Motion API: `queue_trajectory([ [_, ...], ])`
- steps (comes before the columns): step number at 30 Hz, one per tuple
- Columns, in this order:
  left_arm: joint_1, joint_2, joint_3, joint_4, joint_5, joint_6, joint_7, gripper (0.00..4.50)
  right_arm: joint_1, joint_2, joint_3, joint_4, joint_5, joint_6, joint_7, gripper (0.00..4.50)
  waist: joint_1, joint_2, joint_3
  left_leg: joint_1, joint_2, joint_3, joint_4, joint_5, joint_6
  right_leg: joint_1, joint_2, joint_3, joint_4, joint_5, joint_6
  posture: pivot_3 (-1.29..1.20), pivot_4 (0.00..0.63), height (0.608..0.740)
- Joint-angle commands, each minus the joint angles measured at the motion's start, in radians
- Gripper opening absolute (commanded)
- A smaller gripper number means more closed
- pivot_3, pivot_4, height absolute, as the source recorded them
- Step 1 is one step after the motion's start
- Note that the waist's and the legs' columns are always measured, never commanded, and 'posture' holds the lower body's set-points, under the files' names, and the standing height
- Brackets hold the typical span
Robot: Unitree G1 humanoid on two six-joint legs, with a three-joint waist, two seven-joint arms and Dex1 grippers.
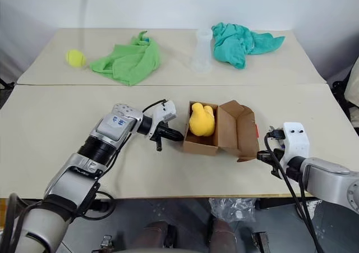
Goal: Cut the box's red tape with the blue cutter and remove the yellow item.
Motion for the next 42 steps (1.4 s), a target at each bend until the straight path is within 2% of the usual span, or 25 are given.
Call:
queue_trajectory([
  [1, -0.035, -0.032, 0.002, 0.026, 0.005, -0.022, 0.013, 0.00, -0.018, 0.004, -0.037, -0.057, -0.080, 0.005, 0.060, 0.06, 0.000, 0.000, 0.000, 0.000, 0.000, 0.000, 0.000, 0.000, 0.000, 0.000, 0.000, 0.000, 0.000, 0.000, 0.000, 0.00, 0.150, 0.740],
  [4, -0.043, -0.042, -0.001, 0.045, 0.009, -0.033, 0.007, 0.00, -0.004, 0.014, -0.061, -0.094, -0.147, 0.001, 0.095, 0.06, -0.002, 0.000, 0.000, 0.000, 0.000, 0.000, 0.000, 0.000, 0.000, 0.000, -0.001, 0.000, 0.000, 0.000, 0.000, 0.00, 0.150, 0.740],
  [7, -0.036, -0.039, -0.008, 0.040, 0.011, -0.027, -0.010, 0.00, 0.025, 0.013, -0.117, -0.143, -0.146, 0.012, 0.126, 0.69, -0.002, 0.000, 0.000, 0.000, 0.000, 0.000, -0.001, 0.000, 0.000, 0.000, -0.001, -0.001, 0.000, 0.000, 0.000, 0.00, 0.150, 0.740],
  [11, -0.020, -0.012, -0.013, 0.010, 0.010, 0.003, -0.033, 0.00, 0.075, 0.004, -0.237, -0.195, -0.166, 0.025, 0.184, 2.03, -0.003, 0.000, 0.000, 0.000, 0.000, 0.000, -0.001, 0.000, 0.000, 0.000, 0.000, -0.001, 0.000, 0.000, 0.000, 0.00, 0.150, 0.740],
  [12, -0.018, -0.005, -0.007, 0.005, 0.010, 0.012, -0.030, 0.00, 0.103, 0.006, -0.285, -0.201, -0.190, 0.033, 0.217, 2.47, -0.003, 0.000, 0.000, 0.000, 0.000, 0.000, -0.001, 0.000, 0.000, 0.000, 0.000, -0.001, 0.000, 0.000, 0.000, 0.00, 0.150, 0.740],
  [18, -0.006, 0.029, 0.020, -0.025, -0.003, 0.049, -0.021, 0.00, 0.259, 0.027, -0.504, -0.206, -0.405, 0.034, 0.480, 4.45, -0.003, 0.000, 0.000, 0.000, 0.000, 0.001, -0.001, -0.001, 0.001, 0.000, 0.000, 0.000, 0.000, 0.000, 0.000, 0.00, 0.150, 0.740],
  [20, -0.017, 0.038, 0.042, -0.029, -0.021, 0.086, -0.017, 0.00, 0.291, 0.034, -0.577, -0.221, -0.461, 0.015, 0.598, 4.48, -0.003, 0.000, 0.000, 0.000, 0.000, 0.001, -0.001, -0.001, 0.001, 0.000, 0.000, 0.000, 0.000, 0.000, 0.000, 0.00, 0.150, 0.740],
  [21, -0.027, 0.046, 0.051, -0.029, -0.024, 0.100, -0.014, 0.18, 0.302, 0.041, -0.620, -0.230, -0.491, -0.005, 0.664, 4.49, -0.004, 0.000, 0.000, 0.000, 0.000, 0.001, -0.001, -0.001, 0.001, 0.000, 0.001, 0.000, 0.000, 0.000, 0.000, 0.00, 0.150, 0.740],
  [23, -0.062, 0.064, 0.074, -0.016, -0.024, 0.110, -0.001, 0.59, 0.327, 0.059, -0.691, -0.251, -0.567, -0.057, 0.794, 4.50, -0.003, 0.000, 0.000, 0.000, 0.000, 0.001, -0.001, -0.001, 0.001, 0.000, 0.001, 0.000, 0.000, 0.000, 0.000, 0.00, 0.150, 0.740],
  [27, -0.176, 0.078, 0.104, 0.055, -0.015, 0.058, 0.017, 1.76, 0.369, 0.099, -0.764, -0.292, -0.683, -0.144, 0.983, 4.50, 0.001, -0.002, 0.001, 0.000, 0.000, 0.001, -0.001, -0.001, 0.001, -0.001, 0.002, 0.001, 0.000, 0.000, 0.001, 0.00, 0.150, 0.740],
  [31, -0.299, 0.020, 0.105, 0.140, -0.024, -0.083, -0.024, 2.96, 0.368, 0.117, -0.753, -0.302, -0.751, -0.172, 1.040, 4.50, 0.007, -0.003, 0.002, 0.000, -0.002, 0.000, 0.000, -0.001, 0.002, -0.001, 0.002, 0.001, 0.000, 0.001, 0.001, 0.00, 0.150, 0.740],
  [36, -0.379, -0.088, 0.032, 0.191, 0.007, -0.317, -0.142, 4.48, 0.345, 0.147, -0.718, -0.354, -0.774, -0.176, 1.030, 4.50, 0.012, -0.003, 0.002, 0.000, -0.003, 0.001, -0.001, -0.003, 0.004, -0.001, 0.000, 0.001, -0.001, 0.001, 0.001, 0.00, 0.150, 0.740],
  [42, -0.388, -0.150, -0.071, 0.338, 0.111, -0.583, -0.200, 4.48, 0.367, 0.202, -0.738, -0.448, -0.772, -0.156, 0.988, 4.50, 0.009, -0.003, 0.002, 0.000, -0.002, 0.003, -0.001, -0.003, 0.003, -0.001, 0.001, 0.000, -0.002, 0.001, 0.001, 0.00, 0.150, 0.740],
])
